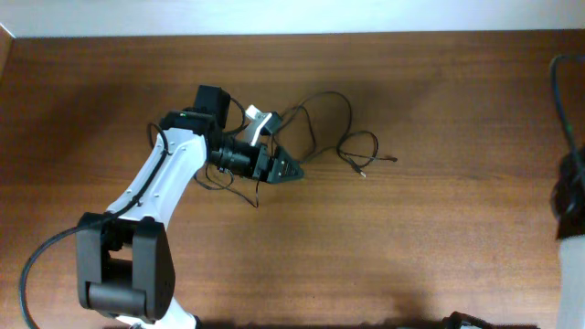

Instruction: Untangle cables

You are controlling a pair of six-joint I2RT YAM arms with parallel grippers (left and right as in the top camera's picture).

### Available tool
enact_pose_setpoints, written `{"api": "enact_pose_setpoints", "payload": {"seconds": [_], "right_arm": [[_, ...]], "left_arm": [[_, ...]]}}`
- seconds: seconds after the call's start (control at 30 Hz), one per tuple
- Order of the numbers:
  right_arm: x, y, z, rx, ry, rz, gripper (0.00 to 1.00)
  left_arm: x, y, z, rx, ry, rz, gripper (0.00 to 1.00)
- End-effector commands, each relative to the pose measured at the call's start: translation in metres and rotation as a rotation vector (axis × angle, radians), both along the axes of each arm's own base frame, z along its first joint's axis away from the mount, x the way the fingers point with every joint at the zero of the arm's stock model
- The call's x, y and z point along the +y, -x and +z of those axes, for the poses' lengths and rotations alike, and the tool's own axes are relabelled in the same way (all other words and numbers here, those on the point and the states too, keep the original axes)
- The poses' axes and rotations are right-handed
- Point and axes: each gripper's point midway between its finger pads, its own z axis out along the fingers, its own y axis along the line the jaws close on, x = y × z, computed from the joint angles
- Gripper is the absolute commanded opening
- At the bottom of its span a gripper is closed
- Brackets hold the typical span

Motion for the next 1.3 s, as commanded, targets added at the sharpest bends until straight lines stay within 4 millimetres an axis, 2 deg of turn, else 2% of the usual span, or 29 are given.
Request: {"api": "enact_pose_setpoints", "payload": {"seconds": [0.0, 0.07, 0.1, 0.17, 0.2, 0.23, 0.27, 0.3, 0.33, 0.37, 0.4, 0.43, 0.47, 0.53, 0.57, 0.6, 0.63, 0.67, 0.73, 0.77, 0.8, 0.87, 0.97, 1.0, 1.07, 1.13, 1.2, 1.23, 1.27], "right_arm": [[-0.056, -0.022, -0.045, 0.019, -0.118, 0.038, 0.04], [-0.096, -0.035, -0.092, 0.109, -0.175, 0.089, 0.04], [-0.115, -0.044, -0.129, 0.151, -0.234, 0.115, 0.04], [-0.134, -0.053, -0.187, 0.201, -0.322, 0.122, 0.04], [-0.143, -0.059, -0.245, 0.267, -0.397, 0.113, 0.07], [-0.144, -0.06, -0.28, 0.302, -0.451, 0.104, 0.15], [-0.142, -0.059, -0.304, 0.329, -0.491, 0.101, 0.24], [-0.141, -0.059, -0.315, 0.343, -0.51, 0.103, 0.31], [-0.14, -0.06, -0.315, 0.341, -0.512, 0.107, 0.47], [-0.137, -0.057, -0.317, 0.301, -0.556, 0.073, 0.68], [-0.126, -0.047, -0.327, 0.27, -0.651, 0.007, 0.78], [-0.109, -0.039, -0.338, 0.292, -0.743, 0.005, 0.99], [-0.101, -0.032, -0.335, 0.329, -0.785, 0.0, 0.98], [-0.101, -0.033, -0.298, 0.317, -0.765, 0.009, 0.99], [-0.104, -0.036, -0.268, 0.28, -0.727, 0.019, 0.99], [-0.103, -0.042, -0.217, 0.204, -0.657, 0.051, 0.99], [-0.097, -0.048, -0.177, 0.124, -0.613, 0.109, 0.99], [-0.082, -0.053, -0.141, 0.044, -0.589, 0.194, 0.99], [-0.03, -0.057, -0.076, -0.098, -0.588, 0.426, 0.99], [-0.005, -0.046, -0.048, -0.138, -0.576, 0.495, 0.99], [0.006, -0.029, -0.028, -0.154, -0.533, 0.485, 0.99], [0.021, -0.005, -0.007, -0.168, -0.483, 0.46, 0.98], [0.058, 0.035, -0.044, -0.047, -0.668, 0.408, 0.99], [0.069, 0.046, -0.048, -0.022, -0.691, 0.406, 0.99], [0.089, 0.067, -0.043, -0.005, -0.687, 0.414, 0.99], [0.119, 0.09, -0.034, -0.028, -0.685, 0.451, 0.99], [0.153, 0.103, -0.033, -0.052, -0.736, 0.53, 0.99], [0.167, 0.108, -0.035, -0.053, -0.775, 0.56, 0.99], [0.181, 0.11, -0.039, -0.052, -0.834, 0.594, 0.98]], "left_arm": [[0.001, 0.001, 0.003, -0.043, -0.024, -0.016, 0.99], [0.001, 0.001, 0.003, -0.043, -0.024, -0.016, 0.99], [0.001, 0.001, 0.003, -0.042, -0.024, -0.016, 0.99], [0.001, 0.001, 0.003, -0.043, -0.024, -0.016, 0.99], [0.001, 0.001, 0.003, -0.043, -0.024, -0.016, 0.99], [0.001, 0.001, 0.003, -0.043, -0.024, -0.016, 0.99], [0.001, 0.001, 0.003, -0.044, -0.023, -0.016, 0.99], [0.0, 0.0, 0.003, -0.047, -0.022, -0.015, 0.99], [0.0, -0.002, 0.003, -0.036, -0.021, 0.002, 0.99], [-0.001, -0.003, 0.004, -0.031, -0.02, 0.01, 0.99], [-0.003, -0.002, 0.004, -0.035, -0.02, 0.001, 0.99], [-0.007, -0.002, 0.004, -0.047, -0.018, -0.009, 0.99], [-0.009, -0.002, 0.004, -0.05, -0.017, -0.013, 0.99], [-0.009, -0.001, 0.004, -0.049, -0.017, -0.015, 0.99], [-0.01, -0.001, 0.004, -0.049, -0.017, -0.017, 0.99], [-0.011, 0.0, 0.004, -0.049, -0.017, -0.021, 0.99], [-0.014, 0.002, 0.004, -0.05, -0.017, -0.03, 0.99], [-0.017, 0.003, 0.004, -0.05, -0.016, -0.039, 0.99], [-0.025, 0.009, 0.004, -0.05, -0.015, -0.066, 0.99], [-0.031, 0.014, 0.004, -0.052, -0.02, -0.086, 0.99], [-0.025, 0.011, -0.007, -0.071, -0.101, -0.079, 0.99], [-0.014, 0.007, -0.018, -0.081, -0.193, -0.062, 0.99], [-0.012, 0.008, -0.019, -0.072, -0.196, -0.061, 0.99], [-0.012, 0.007, -0.019, -0.078, -0.198, -0.059, 0.99], [-0.013, 0.006, -0.019, -0.083, -0.196, -0.058, 0.99], [-0.005, 0.01, -0.02, -0.044, -0.206, -0.046, 0.99], [0.01, 0.007, -0.02, -0.017, -0.212, -0.004, 0.99], [0.024, 0.003, -0.015, -0.009, -0.212, 0.04, 0.99], [0.049, -0.001, 0.0, -0.021, -0.21, 0.117, 0.99]]}}
